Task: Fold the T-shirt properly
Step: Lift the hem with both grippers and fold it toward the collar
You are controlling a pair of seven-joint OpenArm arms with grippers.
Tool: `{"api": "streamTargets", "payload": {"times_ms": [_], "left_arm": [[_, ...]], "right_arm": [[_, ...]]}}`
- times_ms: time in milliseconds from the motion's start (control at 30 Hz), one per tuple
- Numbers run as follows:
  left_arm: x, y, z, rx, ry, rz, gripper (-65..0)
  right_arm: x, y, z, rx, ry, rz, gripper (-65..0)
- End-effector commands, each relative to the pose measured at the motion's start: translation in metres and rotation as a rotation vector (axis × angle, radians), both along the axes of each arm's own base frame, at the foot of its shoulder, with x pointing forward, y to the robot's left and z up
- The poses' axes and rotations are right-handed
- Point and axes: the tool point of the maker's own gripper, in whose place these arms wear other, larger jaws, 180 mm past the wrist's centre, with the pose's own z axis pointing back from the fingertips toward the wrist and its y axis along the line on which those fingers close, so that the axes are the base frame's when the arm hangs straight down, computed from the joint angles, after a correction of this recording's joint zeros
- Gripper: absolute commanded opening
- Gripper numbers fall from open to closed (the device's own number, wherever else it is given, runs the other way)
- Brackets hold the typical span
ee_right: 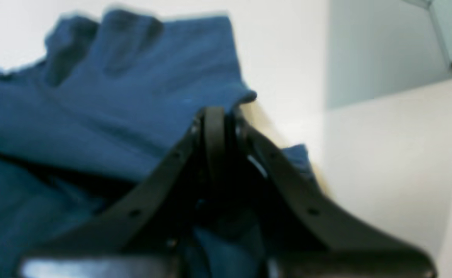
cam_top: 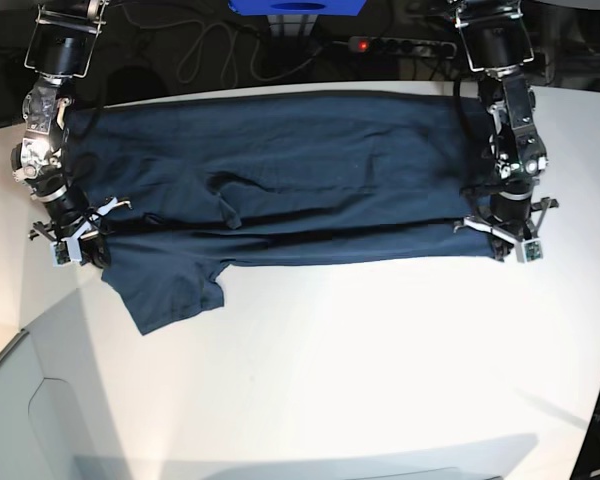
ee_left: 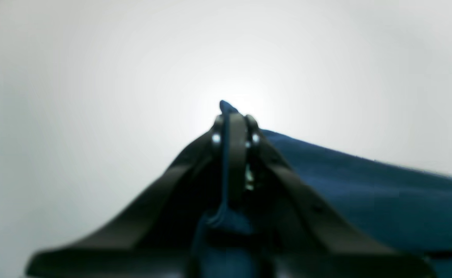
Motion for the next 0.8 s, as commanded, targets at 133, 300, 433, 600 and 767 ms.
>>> {"api": "streamTargets", "payload": {"times_ms": [133,300,433,600,767], "left_arm": [[-0.009,0.004,0.004,0.013,-0.023,0.016,-65.0],[-0.018,0.012,0.001,-0.002,-0.018,0.057,-65.0],[-0.018,0.012,0.000,-0.003,-0.014,0.059,-65.0],[-0.019,0.013,0.000,-0.004,-0.014,0.065,-61.1],[-0.016,0.012,0.007,0.003,-0.032,0.060,-42.8]], "right_arm": [[0.003,-0.007,0.013,-0.006,-0.045,0.001,-65.0],[-0.001,-0.005,0.009,-0.005,-0.033,0.008,-64.9],[-0.003,-0.005,0.008,-0.010,-0.026,0.011,-64.7],[-0.005,-0.015,0.000,-0.059,0.058,0.007,-47.9],[0.004,-0.012,0.024,-0.085,-0.001,0.022,-29.6]]}}
